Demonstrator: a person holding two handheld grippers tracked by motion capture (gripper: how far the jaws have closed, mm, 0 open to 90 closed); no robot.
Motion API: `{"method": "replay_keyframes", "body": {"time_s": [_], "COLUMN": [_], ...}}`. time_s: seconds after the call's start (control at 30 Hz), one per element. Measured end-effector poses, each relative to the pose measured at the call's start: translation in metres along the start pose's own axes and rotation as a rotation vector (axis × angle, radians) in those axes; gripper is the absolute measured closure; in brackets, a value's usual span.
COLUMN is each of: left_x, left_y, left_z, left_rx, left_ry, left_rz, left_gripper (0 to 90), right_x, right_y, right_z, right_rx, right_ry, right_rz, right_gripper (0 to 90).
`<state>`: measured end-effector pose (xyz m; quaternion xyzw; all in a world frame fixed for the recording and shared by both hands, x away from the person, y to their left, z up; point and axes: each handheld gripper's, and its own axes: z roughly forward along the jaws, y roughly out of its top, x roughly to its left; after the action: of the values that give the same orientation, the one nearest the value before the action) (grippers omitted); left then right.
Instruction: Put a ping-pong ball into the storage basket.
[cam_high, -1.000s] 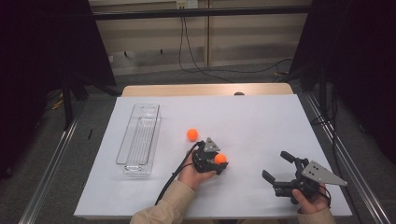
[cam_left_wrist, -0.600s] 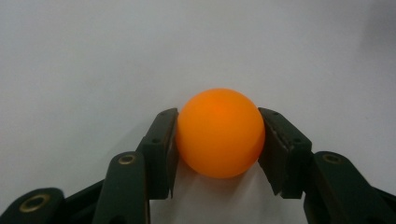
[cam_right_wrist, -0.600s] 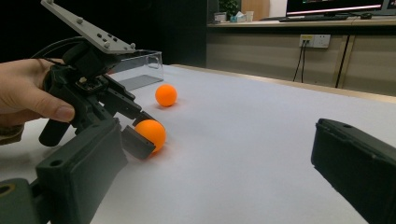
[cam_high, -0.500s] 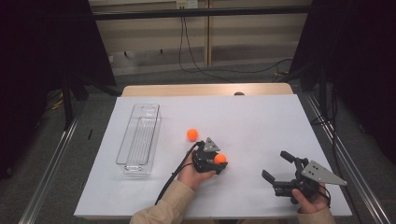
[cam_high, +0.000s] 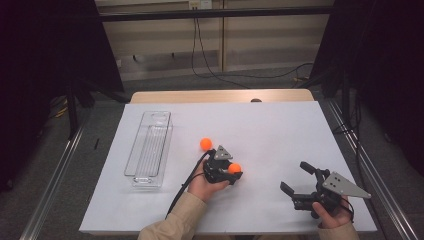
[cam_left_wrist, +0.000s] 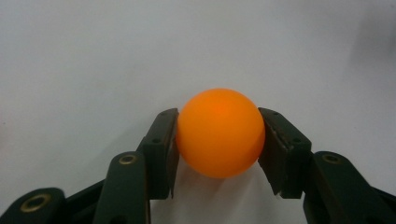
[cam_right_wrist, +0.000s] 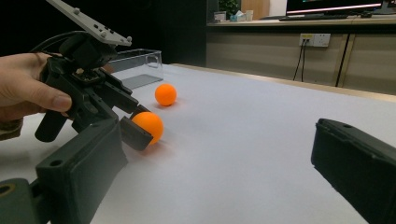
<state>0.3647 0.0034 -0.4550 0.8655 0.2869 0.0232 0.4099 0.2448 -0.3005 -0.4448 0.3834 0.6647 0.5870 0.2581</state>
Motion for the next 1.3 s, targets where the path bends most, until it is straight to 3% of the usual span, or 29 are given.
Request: {"method": "replay_keyframes", "body": {"time_s": [1.3], "left_x": [0.018], "left_y": [0.010], "left_z": [-0.035], "left_rx": [-0.063], "left_ry": [-0.004], "left_rz": [-0.081], "left_gripper": [51.0], "right_x": [0.000], "right_y": [0.000], "right_z": [0.000], "right_rx": [-0.003], "right_ry": [0.005], "right_rz": [-0.002], "right_gripper": [2.2]}}
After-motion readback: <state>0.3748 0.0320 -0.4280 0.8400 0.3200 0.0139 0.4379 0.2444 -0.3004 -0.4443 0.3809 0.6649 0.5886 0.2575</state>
